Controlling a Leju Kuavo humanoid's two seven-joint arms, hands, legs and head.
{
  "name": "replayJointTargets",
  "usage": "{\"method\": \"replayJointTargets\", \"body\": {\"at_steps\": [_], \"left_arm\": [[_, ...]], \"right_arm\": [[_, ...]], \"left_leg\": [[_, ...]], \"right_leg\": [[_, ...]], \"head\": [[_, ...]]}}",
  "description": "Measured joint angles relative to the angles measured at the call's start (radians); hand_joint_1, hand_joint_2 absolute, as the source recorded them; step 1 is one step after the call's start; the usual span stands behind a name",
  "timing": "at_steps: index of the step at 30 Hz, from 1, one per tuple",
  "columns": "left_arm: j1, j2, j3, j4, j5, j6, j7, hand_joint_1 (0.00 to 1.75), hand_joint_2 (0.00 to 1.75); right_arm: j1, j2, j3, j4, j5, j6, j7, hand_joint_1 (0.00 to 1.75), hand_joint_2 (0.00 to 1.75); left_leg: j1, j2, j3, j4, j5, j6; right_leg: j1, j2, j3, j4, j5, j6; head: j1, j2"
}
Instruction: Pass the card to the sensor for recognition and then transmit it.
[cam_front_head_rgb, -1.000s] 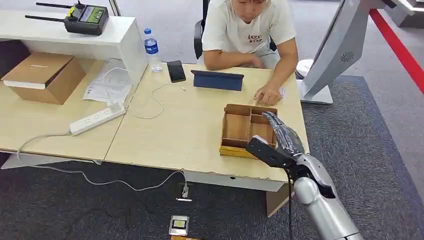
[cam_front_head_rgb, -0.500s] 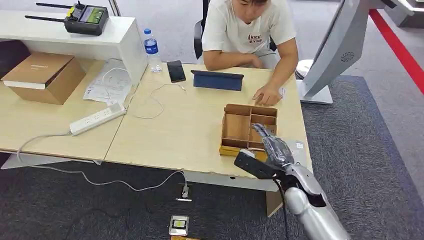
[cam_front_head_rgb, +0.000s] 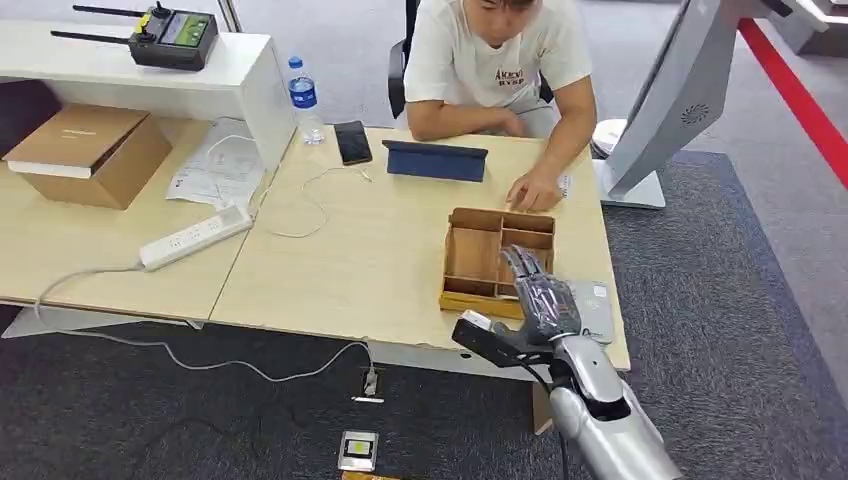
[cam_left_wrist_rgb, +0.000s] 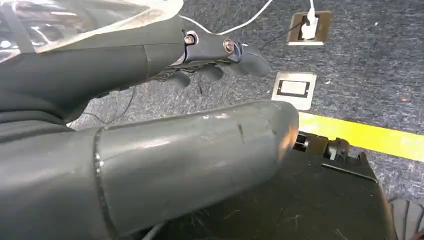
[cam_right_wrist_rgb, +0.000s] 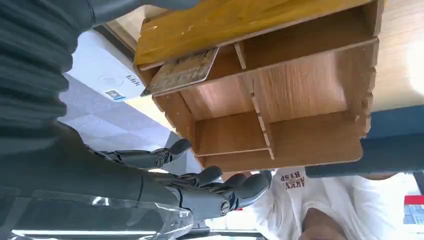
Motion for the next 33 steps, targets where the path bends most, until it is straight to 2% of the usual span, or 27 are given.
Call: {"method": "replayJointTargets", "body": {"at_steps": [10,18,21,26,33], "left_arm": [[0.0,-0.005,0.0,0.0,0.006,0.003,0.002,0.0,0.0],[0.0,-0.005,0.0,0.0,0.008,0.004,0.002,0.0,0.0],[0.0,-0.006,0.0,0.0,0.013,0.005,0.006,0.0,0.0],[0.001,-0.01,0.0,0.0,0.018,0.01,0.008,0.0,0.0],[0.001,-0.01,0.0,0.0,0.004,0.011,0.008,0.0,0.0]], "right_arm": [[-0.024,0.017,0.003,0.081,0.02,-0.046,0.005,0.0,1.75],[-0.029,0.019,0.003,0.096,0.021,-0.048,0.005,0.0,1.75],[-0.053,0.031,0.003,0.169,0.035,-0.093,-0.002,0.0,1.75],[-0.083,0.03,-0.009,0.211,0.034,-0.119,0.0,0.0,1.75],[-0.097,0.017,-0.034,0.247,0.029,-0.121,-0.008,0.0,1.75]], "left_leg": [[0.0,0.0,0.0,0.0,0.0,0.0],[0.0,0.0,0.0,0.0,0.0,0.0],[0.0,0.0,0.0,0.0,0.0,0.0],[0.0,0.0,0.0,0.0,0.0,0.0],[0.0,0.0,0.0,0.0,0.0,0.0]], "right_leg": [[0.0,0.0,0.0,0.0,0.0,0.0],[0.0,0.0,0.0,0.0,0.0,0.0],[0.0,0.0,0.0,0.0,0.0,0.0],[0.0,0.0,0.0,0.0,0.0,0.0],[0.0,0.0,0.0,0.0,0.0,0.0]], "head": [[0.0,0.0],[0.0,0.0],[0.0,0.0],[0.0,0.0],[0.0,0.0]]}}
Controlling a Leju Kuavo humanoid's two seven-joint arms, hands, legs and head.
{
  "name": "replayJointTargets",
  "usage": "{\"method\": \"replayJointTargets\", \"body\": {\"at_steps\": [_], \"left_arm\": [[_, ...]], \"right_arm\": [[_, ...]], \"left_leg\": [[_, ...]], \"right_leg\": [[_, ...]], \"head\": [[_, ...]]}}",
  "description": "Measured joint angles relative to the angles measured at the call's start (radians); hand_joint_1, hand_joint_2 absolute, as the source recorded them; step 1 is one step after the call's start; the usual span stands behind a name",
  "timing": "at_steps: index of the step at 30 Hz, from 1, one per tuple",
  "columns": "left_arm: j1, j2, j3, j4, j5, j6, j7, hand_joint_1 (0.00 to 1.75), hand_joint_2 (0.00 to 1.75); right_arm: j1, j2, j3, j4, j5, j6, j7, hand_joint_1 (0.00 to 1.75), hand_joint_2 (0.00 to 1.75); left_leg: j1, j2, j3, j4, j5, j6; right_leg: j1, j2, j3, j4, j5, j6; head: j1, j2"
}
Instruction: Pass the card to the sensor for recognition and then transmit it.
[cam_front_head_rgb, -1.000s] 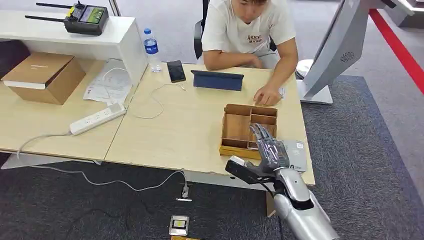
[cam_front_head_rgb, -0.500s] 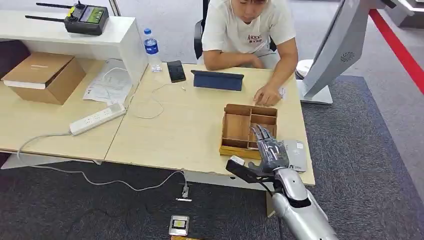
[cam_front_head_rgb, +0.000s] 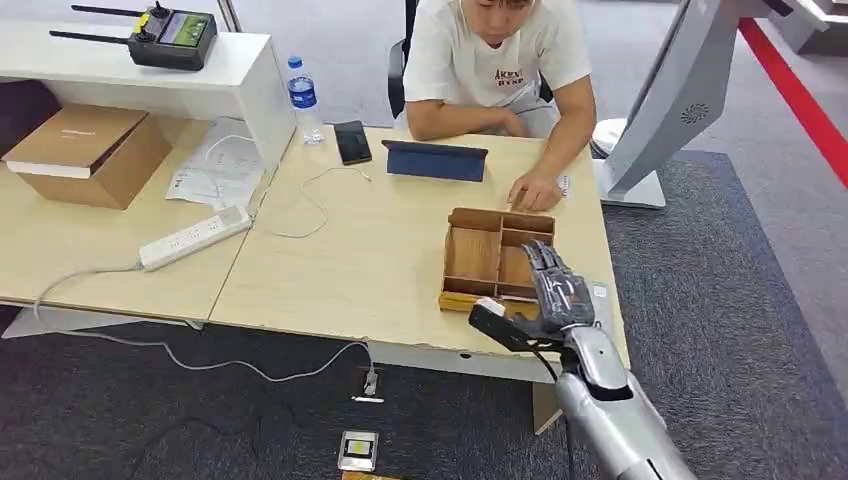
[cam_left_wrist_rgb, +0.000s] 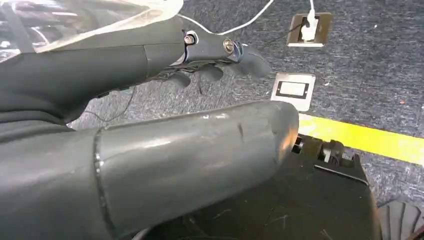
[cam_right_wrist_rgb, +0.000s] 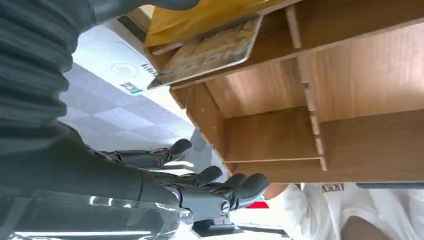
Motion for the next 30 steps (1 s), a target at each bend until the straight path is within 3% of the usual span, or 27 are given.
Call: {"method": "replayJointTargets", "body": {"at_steps": [28,29,30], "left_arm": [[0.0,0.0,0.0,0.0,0.004,0.0,-0.008,0.0,0.0],[0.0,0.0,0.0,0.0,0.004,0.0,-0.008,0.0,0.0],[0.0,0.0,0.0,0.0,0.004,0.0,-0.008,0.0,0.0]], "right_arm": [[0.003,0.005,-0.023,0.033,-0.026,-0.008,-0.025,0.0,1.75],[0.003,0.006,-0.023,0.033,-0.026,-0.008,-0.025,0.02,1.75],[0.003,0.007,-0.023,0.032,-0.026,-0.007,-0.025,0.16,1.75]], "left_leg": [[0.0,0.0,0.0,0.0,0.0,0.0],[0.0,0.0,0.0,0.0,0.0,0.0],[0.0,0.0,0.0,0.0,0.0,0.0]], "right_leg": [[0.0,0.0,0.0,0.0,0.0,0.0],[0.0,0.0,0.0,0.0,0.0,0.0],[0.0,0.0,0.0,0.0,0.0,0.0]], "head": [[0.0,0.0],[0.0,0.0],[0.0,0.0]]}}
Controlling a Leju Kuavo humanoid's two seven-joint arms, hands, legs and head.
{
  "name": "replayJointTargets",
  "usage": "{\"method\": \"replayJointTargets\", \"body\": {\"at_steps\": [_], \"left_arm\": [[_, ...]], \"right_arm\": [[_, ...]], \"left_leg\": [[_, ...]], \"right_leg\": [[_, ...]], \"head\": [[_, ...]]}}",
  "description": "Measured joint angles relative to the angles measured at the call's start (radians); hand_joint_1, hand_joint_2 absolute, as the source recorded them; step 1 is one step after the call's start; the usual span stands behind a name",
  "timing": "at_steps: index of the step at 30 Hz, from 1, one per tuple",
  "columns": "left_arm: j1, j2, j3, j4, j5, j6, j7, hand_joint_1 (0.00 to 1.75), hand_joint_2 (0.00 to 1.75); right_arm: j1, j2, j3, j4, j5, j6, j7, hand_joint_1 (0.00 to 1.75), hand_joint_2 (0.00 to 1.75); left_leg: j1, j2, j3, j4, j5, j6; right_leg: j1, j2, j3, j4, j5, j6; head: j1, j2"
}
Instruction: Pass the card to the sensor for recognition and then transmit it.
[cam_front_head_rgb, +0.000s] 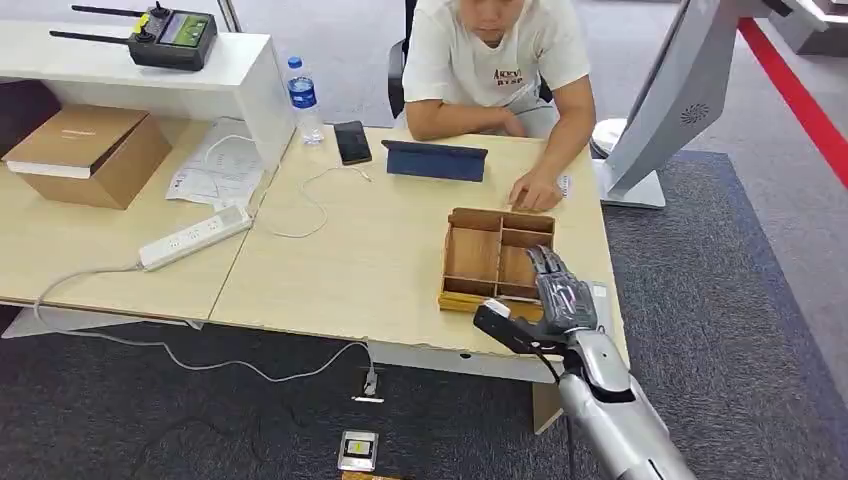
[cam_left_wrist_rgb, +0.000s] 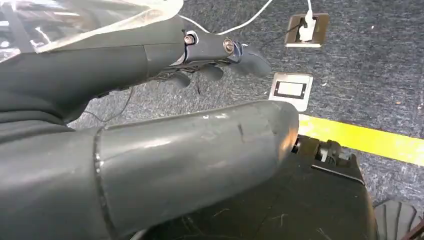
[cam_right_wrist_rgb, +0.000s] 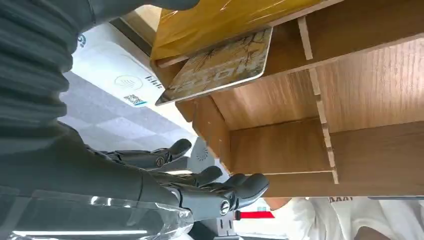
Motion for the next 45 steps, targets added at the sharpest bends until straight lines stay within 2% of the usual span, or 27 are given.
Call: {"method": "replayJointTargets", "body": {"at_steps": [2,3,5,6,7,25,35,45], "left_arm": [[0.0,0.0,0.0,0.0,0.0,0.0,0.0,0.0,0.0],[0.0,0.0,0.0,0.0,0.0,0.0,0.0,0.0,0.0],[0.0,0.0,0.0,0.0,-0.002,0.0,0.0,0.0,0.0],[0.0,0.0,0.0,0.0,-0.003,0.0,0.0,0.0,0.0],[0.0,0.0,0.0,0.0,-0.003,0.0,0.0,0.0,0.0],[0.0,0.0,0.0,0.0,0.003,0.0,0.0,0.0,0.0],[0.0,0.0,-0.01,0.0,-0.016,0.0,-0.002,0.0,0.0],[0.0,0.0,-0.025,0.0,-0.017,0.0,-0.004,0.0,0.0]], "right_arm": [[0.0,0.0,0.0,-0.002,0.001,0.001,-0.001,0.17,1.75],[0.0,0.0,0.0,-0.002,0.001,0.002,-0.001,0.8,1.75],[0.0,0.0,0.0,-0.002,0.0,0.005,-0.001,0.8,1.75],[0.0,0.0,0.0,-0.002,-0.002,0.006,-0.001,1.06,1.75],[0.0,0.0,0.0,-0.002,-0.004,0.008,-0.001,1.71,1.75],[0.005,0.005,-0.007,-0.002,-0.026,0.031,-0.004,1.75,1.75],[0.014,0.007,-0.011,-0.002,-0.048,0.002,-0.002,1.75,1.75],[0.015,0.007,-0.025,-0.008,-0.054,0.003,-0.002,1.75,1.75]], "left_leg": [[0.0,0.0,0.0,0.0,0.0,0.0],[0.0,0.0,0.0,0.0,0.0,0.0],[0.0,0.0,0.0,0.0,0.0,0.0],[0.0,0.0,0.0,0.0,0.0,0.0],[0.0,0.0,0.0,0.0,0.0,0.0],[0.0,0.0,0.0,0.0,0.0,0.0],[0.0,0.0,0.0,0.0,0.0,0.0],[0.0,0.0,0.0,0.0,0.0,0.0]], "right_leg": [[0.0,0.0,0.0,0.0,0.0,0.0],[0.0,0.0,0.0,0.0,0.0,0.0],[0.0,0.0,0.0,0.0,0.0,0.0],[0.0,0.0,0.0,0.0,0.0,0.0],[0.0,0.0,0.0,0.0,0.0,0.0],[0.0,0.0,0.0,0.0,0.0,0.0],[0.0,0.0,0.0,0.0,0.0,0.0],[0.0,0.0,0.0,0.0,0.0,0.0]], "head": [[0.0,0.0],[0.0,0.0],[0.0,0.0],[0.0,0.0],[0.0,0.0],[0.0,0.0],[0.0,0.0],[0.0,0.0]]}}
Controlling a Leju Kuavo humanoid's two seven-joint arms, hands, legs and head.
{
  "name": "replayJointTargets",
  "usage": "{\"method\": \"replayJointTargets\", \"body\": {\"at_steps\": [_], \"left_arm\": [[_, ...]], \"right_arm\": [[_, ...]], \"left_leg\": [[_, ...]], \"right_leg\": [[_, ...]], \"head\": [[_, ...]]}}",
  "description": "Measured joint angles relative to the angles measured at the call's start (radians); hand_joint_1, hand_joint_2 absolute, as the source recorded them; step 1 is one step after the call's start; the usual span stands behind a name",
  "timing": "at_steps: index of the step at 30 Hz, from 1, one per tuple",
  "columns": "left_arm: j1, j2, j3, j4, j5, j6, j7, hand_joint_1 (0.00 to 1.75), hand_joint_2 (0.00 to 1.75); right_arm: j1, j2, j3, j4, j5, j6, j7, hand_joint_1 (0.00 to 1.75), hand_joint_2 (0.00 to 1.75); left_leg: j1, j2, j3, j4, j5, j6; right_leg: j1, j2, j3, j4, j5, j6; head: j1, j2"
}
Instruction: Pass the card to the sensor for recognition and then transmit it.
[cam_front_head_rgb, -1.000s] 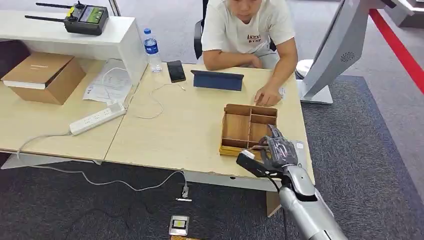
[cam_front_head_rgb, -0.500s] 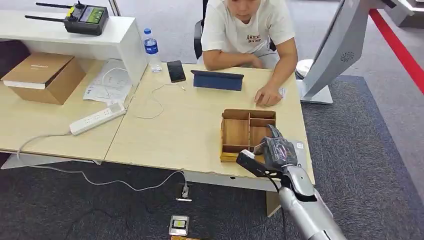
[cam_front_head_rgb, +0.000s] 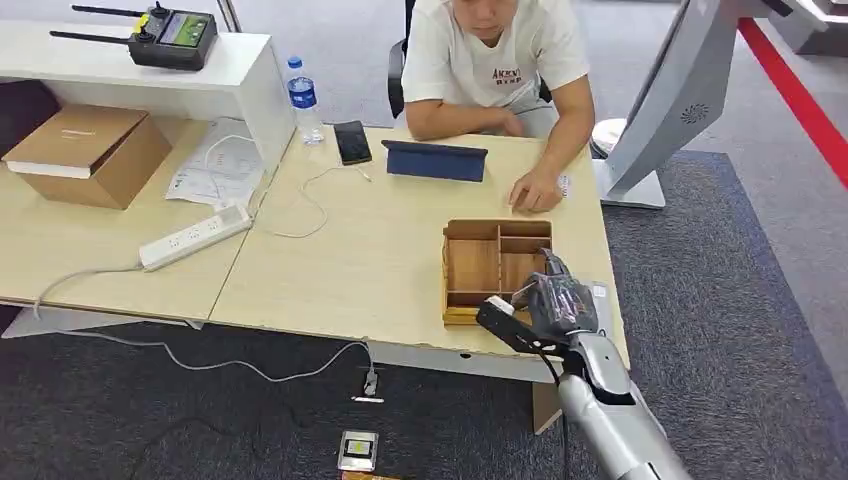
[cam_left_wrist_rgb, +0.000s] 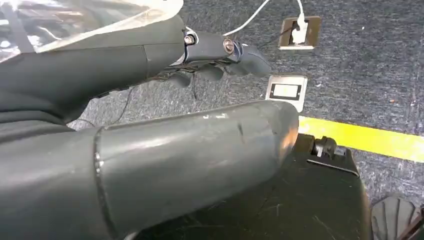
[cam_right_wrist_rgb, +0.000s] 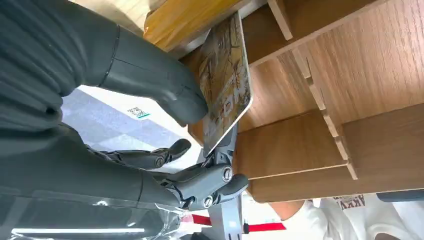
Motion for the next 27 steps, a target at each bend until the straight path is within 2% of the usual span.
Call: {"method": "replayJointTargets", "body": {"at_steps": [7,12,20,27], "left_arm": [[0.0,0.0,-0.001,0.0,-0.001,0.0,-0.003,0.0,0.0],[0.001,0.0,-0.002,0.0,-0.001,0.0,-0.015,0.0,0.0],[0.002,0.0,-0.009,0.0,-0.011,0.003,-0.035,0.0,0.0],[0.001,-0.002,-0.024,0.0,-0.006,0.003,-0.049,0.0,0.0]], "right_arm": [[0.002,0.0,-0.004,-0.008,-0.02,-0.018,-0.006,1.75,1.75],[-0.02,-0.002,-0.035,-0.088,-0.076,-0.033,-0.01,1.75,1.75],[-0.214,-0.024,-0.094,-0.242,-0.078,0.047,-0.011,1.75,1.75],[-0.371,-0.028,-0.105,-0.23,-0.084,0.034,-0.063,1.75,1.75]], "left_leg": [[0.0,0.0,0.0,0.0,0.0,0.0],[0.0,0.0,0.0,0.0,0.0,0.0],[0.0,0.001,0.0,0.0,0.002,0.0],[0.0,0.001,0.0,0.0,0.002,0.0]], "right_leg": [[0.0,0.0,0.0,0.0,0.0,0.0],[0.0,0.0,0.0,0.0,0.001,0.0],[0.0,0.0,0.0,0.0,0.002,0.0],[0.0,0.0,0.0,0.0,0.002,0.001]], "head": [[0.0,0.0],[0.0,0.0],[0.0,0.0],[0.0,0.0]]}}
